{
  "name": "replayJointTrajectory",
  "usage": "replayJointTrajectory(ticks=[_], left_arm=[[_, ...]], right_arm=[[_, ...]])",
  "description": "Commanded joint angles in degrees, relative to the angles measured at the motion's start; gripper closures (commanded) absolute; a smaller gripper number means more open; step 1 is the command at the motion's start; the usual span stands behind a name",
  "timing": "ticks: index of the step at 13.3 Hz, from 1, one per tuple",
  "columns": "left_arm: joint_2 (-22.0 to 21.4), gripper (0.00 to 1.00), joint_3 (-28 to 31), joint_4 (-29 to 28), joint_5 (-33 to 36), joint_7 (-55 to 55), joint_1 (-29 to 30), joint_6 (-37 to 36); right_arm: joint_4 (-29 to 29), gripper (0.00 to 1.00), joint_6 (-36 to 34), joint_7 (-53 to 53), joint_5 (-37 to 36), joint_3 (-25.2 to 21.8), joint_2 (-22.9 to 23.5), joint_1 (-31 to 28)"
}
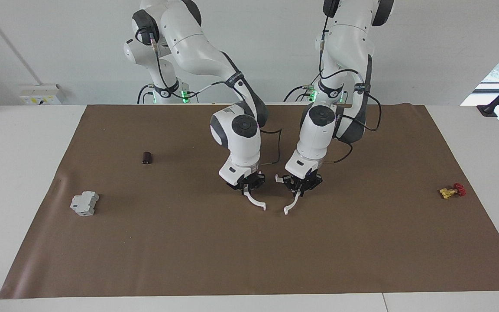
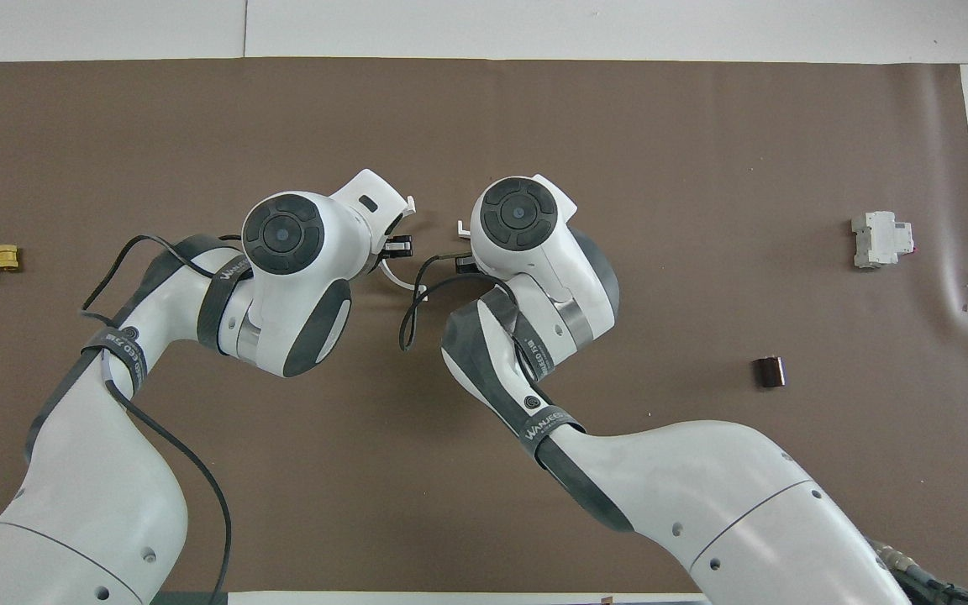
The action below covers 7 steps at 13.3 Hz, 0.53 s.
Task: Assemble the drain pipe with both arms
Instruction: 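Press the two half-rings together into a closed ring with both grippers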
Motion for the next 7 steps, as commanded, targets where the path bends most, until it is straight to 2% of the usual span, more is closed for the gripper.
replayJointTrajectory(ticks=[1,2,5,7], left_arm=[[0.6,1.0,1.0,0.4,1.6,-2.1,-2.3,0.5],[0.8,1.0,1.0,0.5,1.8,-3.0,-3.2,0.5],[1.3,1.0,1.1,1.0,3.3,-4.1,-3.5,0.6],[2.3,1.0,1.1,1.7,3.3,-4.2,-3.6,0.8]], right_arm=[[-0.4,0.12,0.6,-1.0,0.1,0.4,-0.8,-0.4],[-0.3,0.02,0.6,-1.0,0.2,0.4,-0.8,-0.5],[1.1,0.0,-0.9,-1.3,0.2,0.4,-1.2,-1.5],[1.1,0.0,-3.7,-4.4,0.2,0.4,-3.0,-4.1]])
